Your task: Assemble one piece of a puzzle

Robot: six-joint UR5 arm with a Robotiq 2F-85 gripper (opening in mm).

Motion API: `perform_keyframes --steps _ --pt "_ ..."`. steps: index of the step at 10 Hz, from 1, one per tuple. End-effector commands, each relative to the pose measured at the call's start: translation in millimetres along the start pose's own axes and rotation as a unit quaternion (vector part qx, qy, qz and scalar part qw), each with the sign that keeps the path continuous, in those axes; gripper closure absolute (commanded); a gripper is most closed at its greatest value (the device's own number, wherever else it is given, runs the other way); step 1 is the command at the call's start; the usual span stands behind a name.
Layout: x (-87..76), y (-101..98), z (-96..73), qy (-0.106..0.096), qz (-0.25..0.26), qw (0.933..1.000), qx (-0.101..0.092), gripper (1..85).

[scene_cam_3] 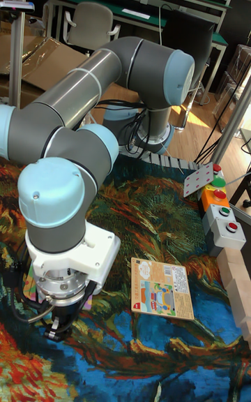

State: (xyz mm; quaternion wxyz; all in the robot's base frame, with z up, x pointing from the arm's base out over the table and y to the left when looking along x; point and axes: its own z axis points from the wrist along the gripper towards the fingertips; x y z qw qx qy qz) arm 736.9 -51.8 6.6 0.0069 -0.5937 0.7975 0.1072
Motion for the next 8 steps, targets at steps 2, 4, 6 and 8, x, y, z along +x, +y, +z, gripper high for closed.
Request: perform_keyframes --steps 2,4,6,8 --pt "-6.3 -0.2 0.0 -0.012 0.012 0.9999 -0.002 55.3" --pt "-5.5 -0.7 0.3 -0.009 0.016 0.9998 0.0 55.3" --pt "-3.7 -3.4 1.2 -0.006 0.023 0.9997 0.006 55.3" --pt "-5.6 -3.5 1.4 -0.01 0.033 0.9994 0.005 55.3"
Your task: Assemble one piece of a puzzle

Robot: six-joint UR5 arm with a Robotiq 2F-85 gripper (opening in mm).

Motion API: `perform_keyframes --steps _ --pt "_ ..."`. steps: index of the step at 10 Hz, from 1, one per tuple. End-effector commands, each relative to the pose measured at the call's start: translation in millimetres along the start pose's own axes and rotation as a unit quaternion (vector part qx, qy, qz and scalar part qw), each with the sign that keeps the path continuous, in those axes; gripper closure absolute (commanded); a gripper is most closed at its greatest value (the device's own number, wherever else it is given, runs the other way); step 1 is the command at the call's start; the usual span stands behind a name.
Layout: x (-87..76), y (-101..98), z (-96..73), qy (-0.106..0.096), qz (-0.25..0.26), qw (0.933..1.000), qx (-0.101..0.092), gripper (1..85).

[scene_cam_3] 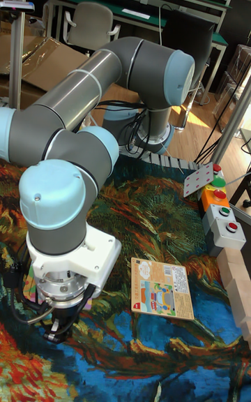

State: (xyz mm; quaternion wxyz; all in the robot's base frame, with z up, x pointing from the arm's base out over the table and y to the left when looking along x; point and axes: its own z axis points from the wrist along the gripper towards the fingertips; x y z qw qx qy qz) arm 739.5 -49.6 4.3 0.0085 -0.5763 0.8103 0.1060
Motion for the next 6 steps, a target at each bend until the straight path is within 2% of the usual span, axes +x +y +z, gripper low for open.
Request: perform_keyframes --steps 1,6 --pt "-3.9 0.0 -1.2 -0.01 0.014 0.9999 0.0 55.3" --pt "-3.6 4.9 -3.6 -0.012 0.019 0.9997 -0.003 55.7"
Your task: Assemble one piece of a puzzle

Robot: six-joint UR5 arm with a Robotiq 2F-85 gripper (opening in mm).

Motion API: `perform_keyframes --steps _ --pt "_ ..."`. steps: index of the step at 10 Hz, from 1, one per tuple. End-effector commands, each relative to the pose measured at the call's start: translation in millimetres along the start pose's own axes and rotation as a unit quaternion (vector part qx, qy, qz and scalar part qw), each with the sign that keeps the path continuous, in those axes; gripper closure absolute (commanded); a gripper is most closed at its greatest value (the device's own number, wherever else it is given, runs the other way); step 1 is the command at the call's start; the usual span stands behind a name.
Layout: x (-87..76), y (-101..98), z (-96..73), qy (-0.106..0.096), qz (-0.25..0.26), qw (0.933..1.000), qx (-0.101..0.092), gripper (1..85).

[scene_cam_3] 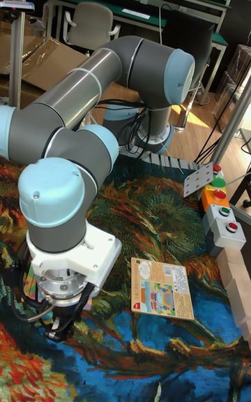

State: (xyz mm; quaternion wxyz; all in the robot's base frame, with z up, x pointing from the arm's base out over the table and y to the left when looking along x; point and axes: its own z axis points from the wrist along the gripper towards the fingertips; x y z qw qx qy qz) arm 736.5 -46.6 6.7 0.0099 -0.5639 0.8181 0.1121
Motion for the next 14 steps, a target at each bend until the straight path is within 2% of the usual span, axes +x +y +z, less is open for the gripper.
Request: perform_keyframes --steps 1,14 --pt "-1.4 0.2 -2.0 -0.006 0.004 1.0 0.001 56.0" --pt "0.8 -3.6 -0.6 -0.009 0.014 0.9998 0.005 56.7"
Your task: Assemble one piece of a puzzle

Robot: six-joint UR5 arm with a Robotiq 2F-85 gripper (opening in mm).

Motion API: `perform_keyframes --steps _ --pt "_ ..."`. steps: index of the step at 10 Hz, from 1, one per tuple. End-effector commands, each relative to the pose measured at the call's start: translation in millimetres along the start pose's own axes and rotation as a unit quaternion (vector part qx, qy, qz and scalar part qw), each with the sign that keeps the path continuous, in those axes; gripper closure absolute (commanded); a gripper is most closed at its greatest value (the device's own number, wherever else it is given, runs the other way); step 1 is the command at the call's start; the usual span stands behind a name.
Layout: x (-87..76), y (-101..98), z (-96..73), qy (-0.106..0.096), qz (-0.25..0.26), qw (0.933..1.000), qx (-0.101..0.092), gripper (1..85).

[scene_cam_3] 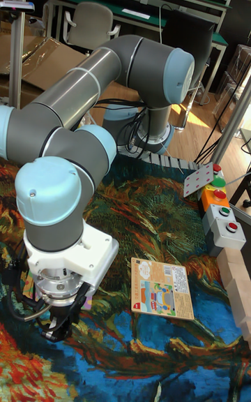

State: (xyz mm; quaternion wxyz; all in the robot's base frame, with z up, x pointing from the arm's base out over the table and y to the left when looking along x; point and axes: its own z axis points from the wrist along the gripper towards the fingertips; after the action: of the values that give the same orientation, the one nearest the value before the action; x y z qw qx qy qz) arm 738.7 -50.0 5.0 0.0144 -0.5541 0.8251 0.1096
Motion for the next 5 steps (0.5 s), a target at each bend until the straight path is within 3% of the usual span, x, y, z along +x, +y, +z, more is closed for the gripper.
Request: perform_keyframes --steps 1,5 --pt "-1.0 -0.5 -1.4 -0.004 0.003 1.0 0.0 57.3" --pt "0.7 -0.7 -1.9 -0.003 0.003 1.0 0.001 57.3"
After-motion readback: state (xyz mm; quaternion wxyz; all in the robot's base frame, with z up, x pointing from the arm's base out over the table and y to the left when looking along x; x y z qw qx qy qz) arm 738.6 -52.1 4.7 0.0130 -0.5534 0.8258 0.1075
